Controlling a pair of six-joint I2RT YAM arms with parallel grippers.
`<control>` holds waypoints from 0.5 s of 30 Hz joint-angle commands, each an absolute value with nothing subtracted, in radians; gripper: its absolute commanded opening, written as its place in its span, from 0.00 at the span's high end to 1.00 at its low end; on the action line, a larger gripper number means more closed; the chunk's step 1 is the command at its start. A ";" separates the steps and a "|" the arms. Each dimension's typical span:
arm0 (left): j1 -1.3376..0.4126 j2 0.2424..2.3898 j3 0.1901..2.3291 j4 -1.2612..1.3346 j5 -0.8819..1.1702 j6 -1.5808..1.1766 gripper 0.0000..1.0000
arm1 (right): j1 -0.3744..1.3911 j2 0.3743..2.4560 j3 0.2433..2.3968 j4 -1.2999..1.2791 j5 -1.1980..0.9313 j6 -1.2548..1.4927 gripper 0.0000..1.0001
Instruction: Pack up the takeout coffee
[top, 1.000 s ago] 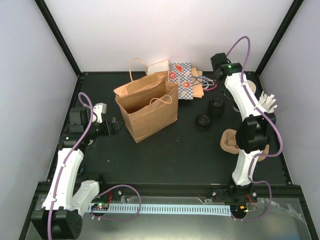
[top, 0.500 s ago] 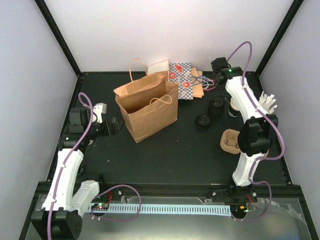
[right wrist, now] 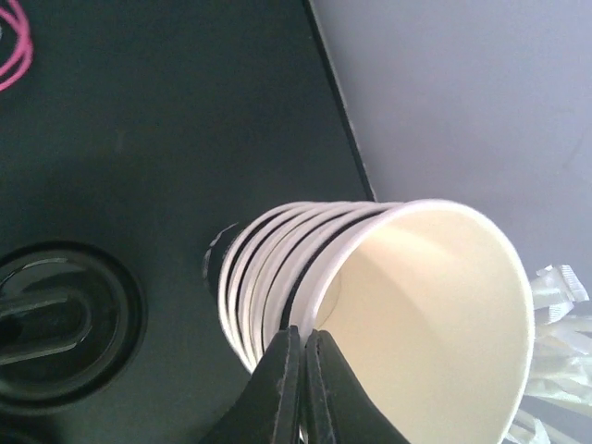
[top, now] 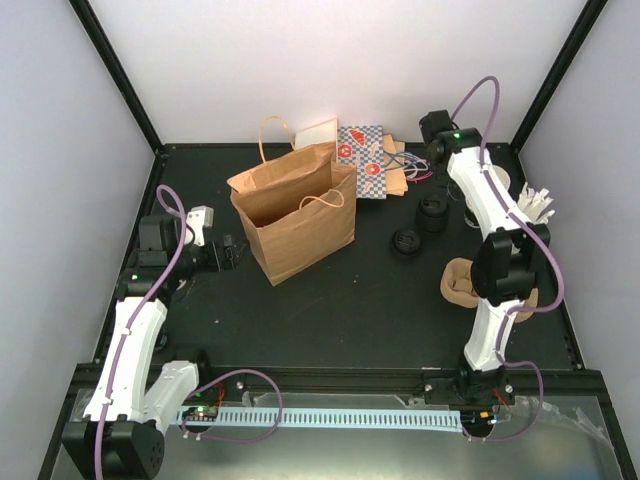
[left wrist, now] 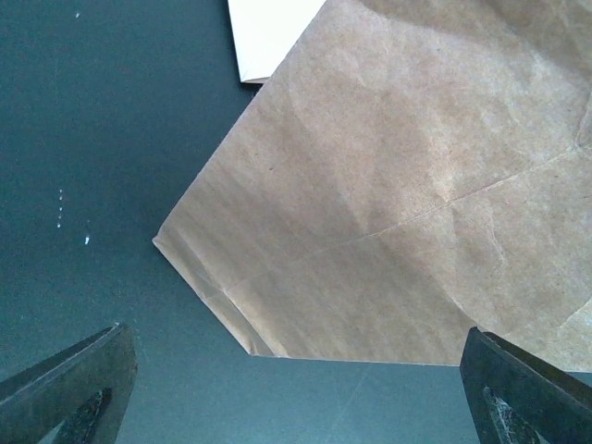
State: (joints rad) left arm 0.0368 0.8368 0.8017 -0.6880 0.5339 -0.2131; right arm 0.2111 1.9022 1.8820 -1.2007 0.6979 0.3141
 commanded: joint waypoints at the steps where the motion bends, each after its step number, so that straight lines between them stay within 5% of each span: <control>1: 0.029 0.823 0.801 -0.686 0.520 -0.198 0.02 | 0.214 1.856 1.869 -1.172 0.823 0.339 0.98; 3: 0.027 0.822 0.801 -0.684 0.519 -0.199 0.02 | 0.209 1.766 1.751 -0.992 0.658 0.222 0.93; 6: 0.028 0.827 0.800 -0.683 0.520 -0.199 0.01 | 0.210 1.825 1.914 -1.168 0.737 0.338 0.99; 9: 0.027 0.828 0.803 -0.686 0.519 -0.199 0.02 | 0.205 1.740 1.758 -0.964 0.527 0.202 0.92; 12: 0.027 0.825 0.803 -0.686 0.517 -0.199 0.01 | 0.208 1.873 1.929 -1.201 0.639 0.301 0.99; 15: 0.026 0.818 0.802 -0.688 0.515 -0.199 0.02 | 0.209 1.871 1.893 -1.143 0.608 0.264 0.99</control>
State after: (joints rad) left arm 0.0311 0.8368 0.8017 -0.6884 0.5259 -0.2131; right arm 0.2081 1.8328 1.9049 -1.1385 0.6231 0.2722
